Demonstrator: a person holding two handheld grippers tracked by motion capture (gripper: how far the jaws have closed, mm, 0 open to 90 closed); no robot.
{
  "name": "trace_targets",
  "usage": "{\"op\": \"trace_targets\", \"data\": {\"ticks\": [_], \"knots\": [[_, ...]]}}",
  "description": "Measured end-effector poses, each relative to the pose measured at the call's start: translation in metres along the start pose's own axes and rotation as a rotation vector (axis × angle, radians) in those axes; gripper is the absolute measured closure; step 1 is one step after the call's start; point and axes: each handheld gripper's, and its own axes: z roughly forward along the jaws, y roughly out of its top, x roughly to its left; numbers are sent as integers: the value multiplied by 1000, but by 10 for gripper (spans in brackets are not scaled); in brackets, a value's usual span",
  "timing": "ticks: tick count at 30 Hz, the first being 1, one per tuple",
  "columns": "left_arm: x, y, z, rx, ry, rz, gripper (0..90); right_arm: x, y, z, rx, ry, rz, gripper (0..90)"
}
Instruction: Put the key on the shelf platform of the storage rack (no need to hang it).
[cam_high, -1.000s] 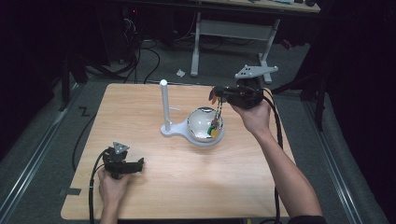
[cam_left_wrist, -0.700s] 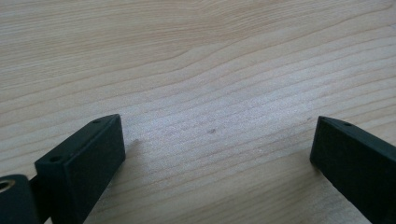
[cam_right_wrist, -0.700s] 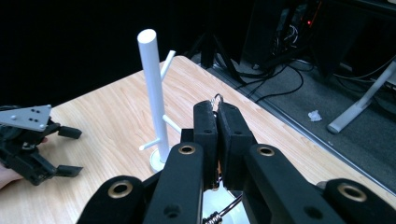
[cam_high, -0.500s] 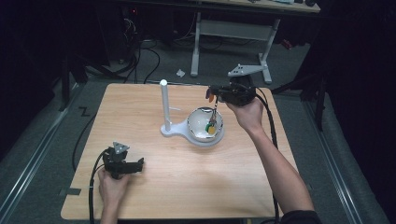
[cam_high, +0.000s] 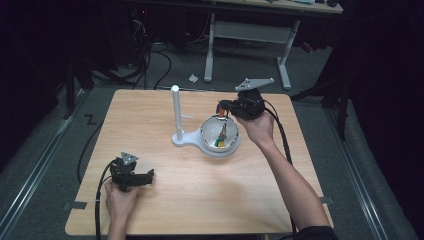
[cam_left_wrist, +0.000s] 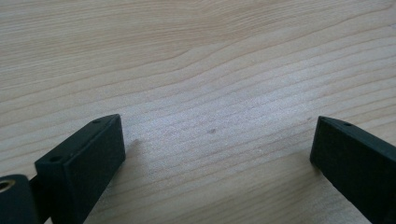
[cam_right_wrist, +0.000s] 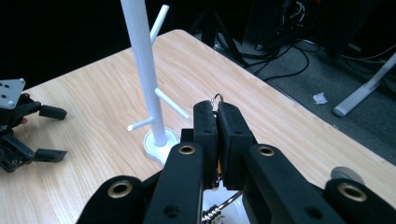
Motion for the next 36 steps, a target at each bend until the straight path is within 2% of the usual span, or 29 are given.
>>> {"op": "trace_targets", "data": {"ticks": [21,36], "knots": [[0,0,0,0,-1,2,35,3,-29,28,47,35,-2,871],[0,0,0,0,-1,2,35,-5,-58,44,82,31,20,871]]}}
